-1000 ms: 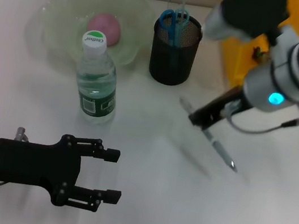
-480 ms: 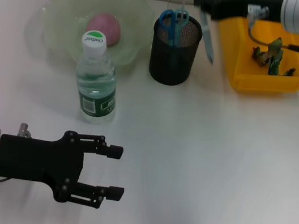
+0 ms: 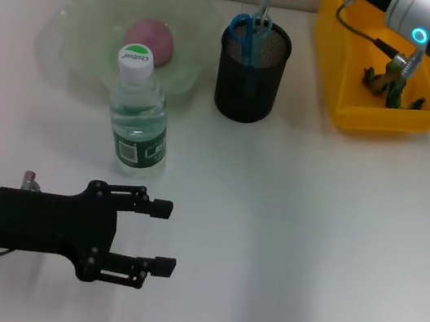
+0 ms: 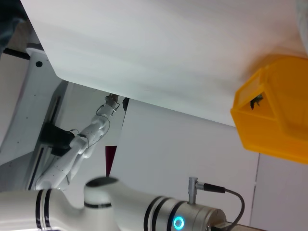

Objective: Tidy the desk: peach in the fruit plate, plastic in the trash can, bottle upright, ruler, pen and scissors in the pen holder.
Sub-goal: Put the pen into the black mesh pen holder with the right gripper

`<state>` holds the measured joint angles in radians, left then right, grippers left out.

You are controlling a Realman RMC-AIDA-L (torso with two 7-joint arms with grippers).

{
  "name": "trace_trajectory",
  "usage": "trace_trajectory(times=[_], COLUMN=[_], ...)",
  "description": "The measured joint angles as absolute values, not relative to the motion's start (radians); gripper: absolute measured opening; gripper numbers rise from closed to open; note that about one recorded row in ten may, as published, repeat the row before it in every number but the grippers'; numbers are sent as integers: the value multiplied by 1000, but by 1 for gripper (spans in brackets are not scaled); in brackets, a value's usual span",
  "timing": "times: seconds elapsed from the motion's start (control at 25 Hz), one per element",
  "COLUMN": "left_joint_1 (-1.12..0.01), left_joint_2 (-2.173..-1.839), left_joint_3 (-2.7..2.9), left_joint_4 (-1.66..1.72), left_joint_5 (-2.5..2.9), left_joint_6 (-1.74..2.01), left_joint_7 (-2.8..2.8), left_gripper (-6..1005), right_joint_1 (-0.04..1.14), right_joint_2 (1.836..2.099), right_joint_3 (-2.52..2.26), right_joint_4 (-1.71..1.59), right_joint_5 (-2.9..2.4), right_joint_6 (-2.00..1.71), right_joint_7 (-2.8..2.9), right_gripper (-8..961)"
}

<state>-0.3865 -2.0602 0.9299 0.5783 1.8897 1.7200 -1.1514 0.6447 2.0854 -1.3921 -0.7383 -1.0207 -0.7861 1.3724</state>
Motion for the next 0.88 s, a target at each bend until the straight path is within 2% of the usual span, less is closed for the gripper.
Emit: trace_trajectory(times=[0.44, 0.88], left_joint_1=[-403, -419], left_joint_2=[-2060, -2062], left_joint_3=[913, 911], left_joint_4=[578, 580], left_joint_5=[1890, 1889], left_joint_6=[1718, 1715], left_joint_7=[-1153, -1154], left_gripper=[786, 786], right_joint_1=[766, 789], right_joint_2=[2092, 2092], right_joint_3=[-1404, -1486], right_joint_4=[-421, -389], right_joint_5=[-766, -766], right_joint_6=[-832, -781], right_joint_7=[1043, 1047], right_gripper=[225, 259])
